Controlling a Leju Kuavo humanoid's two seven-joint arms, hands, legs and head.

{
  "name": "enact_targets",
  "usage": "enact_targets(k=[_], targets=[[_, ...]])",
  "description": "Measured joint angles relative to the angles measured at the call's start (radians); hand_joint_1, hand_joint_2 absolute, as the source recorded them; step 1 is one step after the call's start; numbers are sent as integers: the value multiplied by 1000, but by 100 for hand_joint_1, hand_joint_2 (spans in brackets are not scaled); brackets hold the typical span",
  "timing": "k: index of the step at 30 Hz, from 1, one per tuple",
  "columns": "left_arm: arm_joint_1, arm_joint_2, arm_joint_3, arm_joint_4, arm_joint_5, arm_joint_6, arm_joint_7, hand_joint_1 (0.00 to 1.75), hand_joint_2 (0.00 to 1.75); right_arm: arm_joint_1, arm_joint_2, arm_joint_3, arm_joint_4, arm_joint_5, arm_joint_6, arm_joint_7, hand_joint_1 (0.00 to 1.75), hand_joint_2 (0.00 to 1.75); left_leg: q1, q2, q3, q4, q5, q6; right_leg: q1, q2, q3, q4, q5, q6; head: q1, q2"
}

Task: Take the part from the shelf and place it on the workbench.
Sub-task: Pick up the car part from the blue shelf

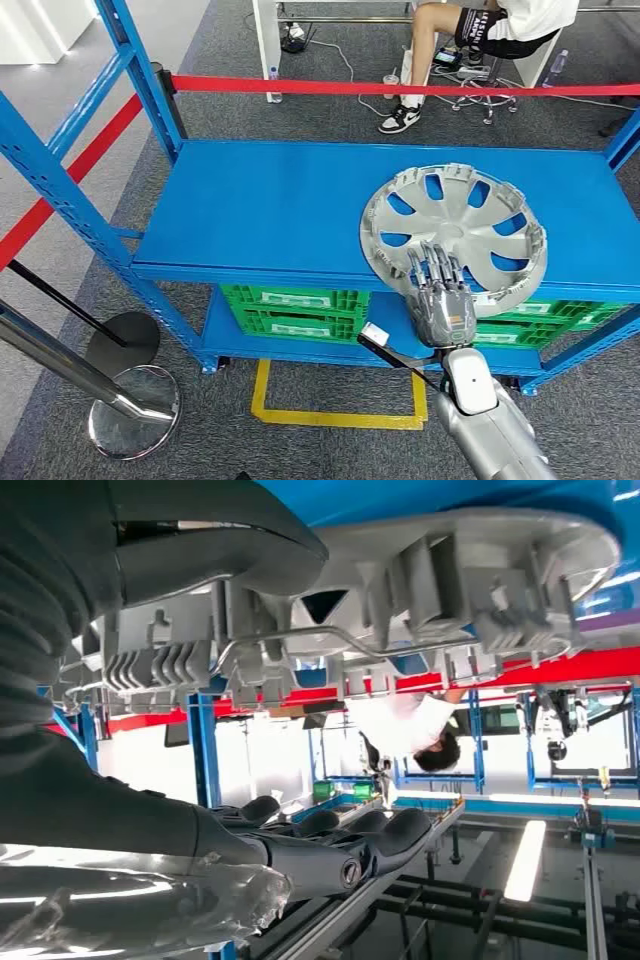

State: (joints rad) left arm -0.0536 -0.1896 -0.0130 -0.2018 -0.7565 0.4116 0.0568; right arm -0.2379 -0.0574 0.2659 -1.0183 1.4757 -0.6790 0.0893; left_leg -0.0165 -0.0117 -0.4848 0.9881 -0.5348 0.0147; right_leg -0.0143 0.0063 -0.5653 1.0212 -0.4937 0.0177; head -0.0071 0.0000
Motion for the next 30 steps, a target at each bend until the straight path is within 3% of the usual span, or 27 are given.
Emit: enact_targets(k=[15, 30], targets=[[-1, -1, 5, 0, -18, -10, 0, 0, 0, -54, -6, -61, 203, 36, 0, -65, 0, 175, 0, 0, 0, 0, 0, 0, 0, 0, 0, 0, 0, 0, 0, 0], [-1, -2, 22, 0, -27, -13, -2, 0, 0, -79, -11, -143, 251, 17, 0, -87, 0, 175, 0, 0, 2, 2, 0, 0, 0, 0, 3, 0, 2, 2, 0, 0]])
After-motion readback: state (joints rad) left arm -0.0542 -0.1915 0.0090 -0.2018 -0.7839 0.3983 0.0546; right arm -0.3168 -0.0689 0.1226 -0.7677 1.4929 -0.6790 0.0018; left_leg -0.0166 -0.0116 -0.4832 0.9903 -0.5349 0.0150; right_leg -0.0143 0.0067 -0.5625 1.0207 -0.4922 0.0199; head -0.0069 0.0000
